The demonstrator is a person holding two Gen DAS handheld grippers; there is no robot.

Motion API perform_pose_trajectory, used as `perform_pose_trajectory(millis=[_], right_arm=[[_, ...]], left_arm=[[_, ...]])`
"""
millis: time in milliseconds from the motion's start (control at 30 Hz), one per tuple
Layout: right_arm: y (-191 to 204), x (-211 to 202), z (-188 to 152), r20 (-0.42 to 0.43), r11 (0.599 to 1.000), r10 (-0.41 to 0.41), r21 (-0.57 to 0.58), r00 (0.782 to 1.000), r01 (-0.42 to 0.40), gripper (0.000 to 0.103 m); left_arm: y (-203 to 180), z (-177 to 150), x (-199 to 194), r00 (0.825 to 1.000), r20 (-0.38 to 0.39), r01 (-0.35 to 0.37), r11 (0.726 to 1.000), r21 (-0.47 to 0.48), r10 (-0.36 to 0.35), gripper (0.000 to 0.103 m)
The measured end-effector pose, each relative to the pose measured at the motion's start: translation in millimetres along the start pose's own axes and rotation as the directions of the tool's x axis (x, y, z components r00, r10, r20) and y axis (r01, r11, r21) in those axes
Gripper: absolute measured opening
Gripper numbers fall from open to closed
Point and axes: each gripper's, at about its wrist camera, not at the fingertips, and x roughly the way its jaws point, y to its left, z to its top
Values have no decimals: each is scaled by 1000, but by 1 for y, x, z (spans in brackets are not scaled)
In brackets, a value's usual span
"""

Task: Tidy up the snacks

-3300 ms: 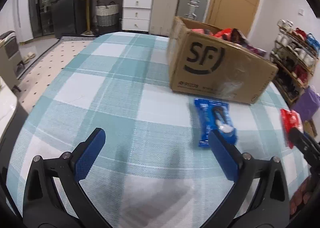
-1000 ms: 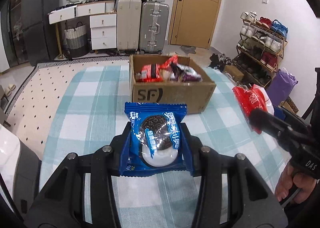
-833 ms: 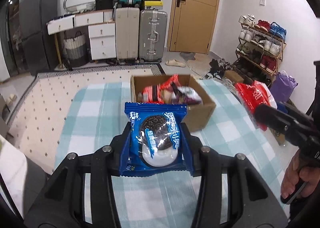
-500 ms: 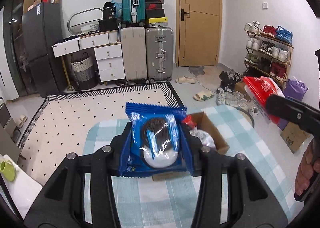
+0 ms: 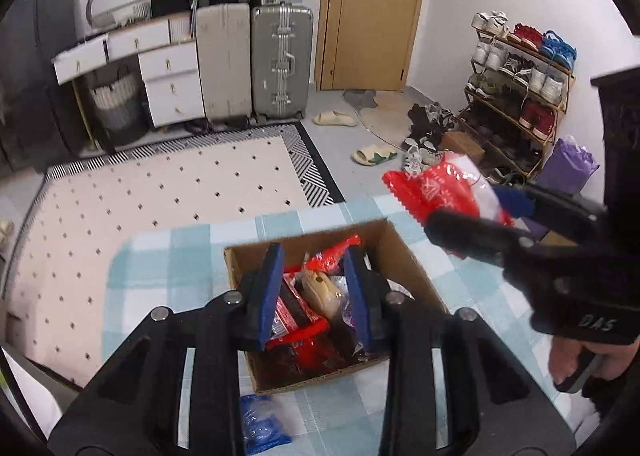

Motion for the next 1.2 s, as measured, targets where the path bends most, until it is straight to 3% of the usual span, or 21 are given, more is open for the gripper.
perform_pose_trajectory(millis=[167, 267, 300, 333, 467, 533, 667, 867, 1000, 1100, 1200], right_arm=[[-14, 19, -30, -14, 999, 37, 17, 999, -36, 50], [-14, 18, -52, -11, 997, 71, 32, 997, -70, 50], [-14, 18, -60, -17, 996, 79, 35, 997, -79, 50], [-12, 16, -67, -12, 996, 85, 35, 996, -84, 50], [-1, 12, -89, -9, 996, 90, 12, 996, -90, 50], [5, 11, -96, -13, 996, 89, 8, 996, -89, 50], [15, 5, -105, -21, 996, 87, -9, 996, -88, 50], [26, -2, -110, -29, 996, 88, -12, 996, -89, 50], [30, -10, -113, -25, 996, 89, -10, 996, -89, 50], [29, -10, -113, -25, 996, 88, -11, 996, -89, 51], [29, -12, -114, -26, 996, 89, -9, 996, -89, 51]], left_arm=[[37, -34, 3, 1000, -9, 11, 997, -70, -11, 32], [68, -73, -8, 1000, -24, 2, 995, -101, -4, 60], [81, -89, -9, 999, -30, -31, 994, -108, 28, 70], [93, -116, -14, 997, -36, -78, 990, -116, 74, 73], [115, -169, -1, 983, -142, -141, 975, -170, 118, 74], [122, -199, 11, 976, -196, -137, 966, -219, 94, 74], [125, -229, 28, 961, -255, -170, 954, -246, 106, 74], [123, -243, 48, 947, -291, -210, 950, -232, 138, 74], [114, -241, 64, 934, -306, -245, 953, -177, 183, 64], [106, -240, 67, 931, -301, -256, 956, -140, 205, 47], [104, -238, 65, 937, -302, -228, 962, -151, 175, 43]])
